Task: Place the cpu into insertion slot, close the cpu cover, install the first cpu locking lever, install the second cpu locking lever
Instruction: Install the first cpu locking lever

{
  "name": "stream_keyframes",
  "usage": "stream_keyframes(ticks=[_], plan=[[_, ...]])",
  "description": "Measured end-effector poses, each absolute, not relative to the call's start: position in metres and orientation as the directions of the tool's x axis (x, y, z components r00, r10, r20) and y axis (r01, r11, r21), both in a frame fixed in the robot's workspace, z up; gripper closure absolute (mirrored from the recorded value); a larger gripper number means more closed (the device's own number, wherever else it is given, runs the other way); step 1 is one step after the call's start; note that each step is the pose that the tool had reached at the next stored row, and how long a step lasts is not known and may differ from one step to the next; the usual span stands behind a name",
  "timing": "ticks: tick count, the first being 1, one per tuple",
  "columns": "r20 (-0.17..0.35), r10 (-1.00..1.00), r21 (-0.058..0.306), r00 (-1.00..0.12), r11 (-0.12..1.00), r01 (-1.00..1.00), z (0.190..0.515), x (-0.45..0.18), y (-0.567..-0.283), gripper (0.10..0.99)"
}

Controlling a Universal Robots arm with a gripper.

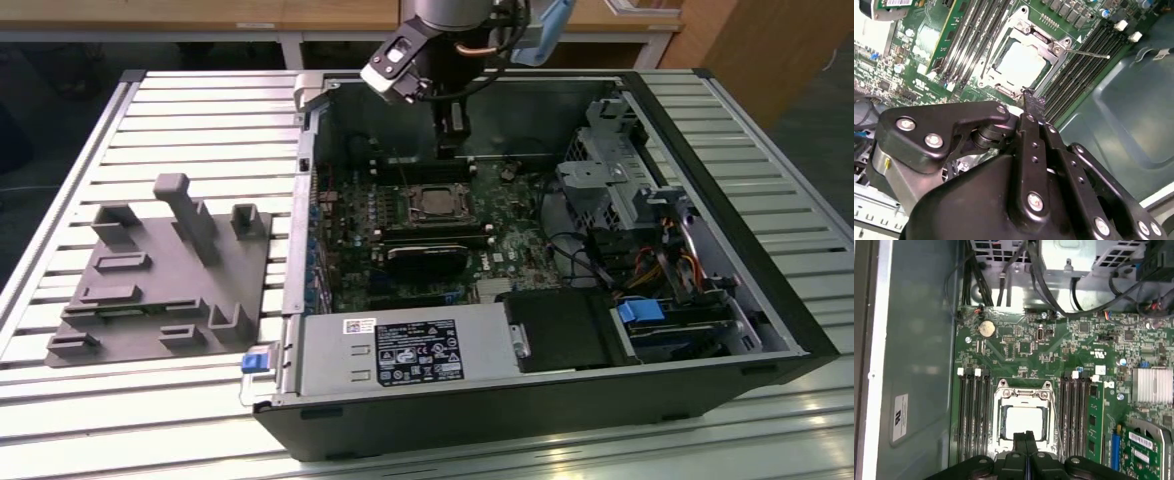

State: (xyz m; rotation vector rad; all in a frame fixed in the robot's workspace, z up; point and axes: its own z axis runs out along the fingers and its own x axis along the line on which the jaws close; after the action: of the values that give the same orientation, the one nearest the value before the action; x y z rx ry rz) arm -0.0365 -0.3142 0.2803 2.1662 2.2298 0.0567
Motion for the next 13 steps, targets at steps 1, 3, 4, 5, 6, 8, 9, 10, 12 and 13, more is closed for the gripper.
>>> stream_keyframes(ticks=[1, 3, 4, 5, 6, 8, 9, 10, 12, 13], plan=[[0.002, 0.999, 0.049, -0.045, 0.044, 0.998, 0.2804, -0.0365, -0.3143, 0.98], [0.002, 0.997, 0.049, -0.081, 0.08, 0.996, 0.2804, -0.0365, -0.3143, 0.98], [0.002, 0.995, 0.049, -0.099, 0.098, 0.994, 0.2804, -0.0365, -0.3143, 0.98], [0.002, 0.993, 0.049, -0.116, 0.116, 0.992, 0.2804, -0.0365, -0.3143, 0.98], [0.002, 0.991, 0.049, -0.133, 0.132, 0.99, 0.2804, -0.0365, -0.3143, 0.98], [0.002, 0.987, 0.049, -0.161, 0.16, 0.986, 0.2804, -0.0365, -0.3143, 0.98], [0.002, 0.985, 0.049, -0.174, 0.174, 0.984, 0.2804, -0.0365, -0.3143, 0.98], [0.002, 0.982, 0.049, -0.188, 0.187, 0.981, 0.2803, -0.0365, -0.3143, 0.98], [0.002, 0.977, 0.049, -0.211, 0.211, 0.976, 0.2804, -0.0365, -0.3143, 0.98], [0.002, 0.975, 0.049, -0.222, 0.222, 0.974, 0.2804, -0.0365, -0.3143, 0.98]])
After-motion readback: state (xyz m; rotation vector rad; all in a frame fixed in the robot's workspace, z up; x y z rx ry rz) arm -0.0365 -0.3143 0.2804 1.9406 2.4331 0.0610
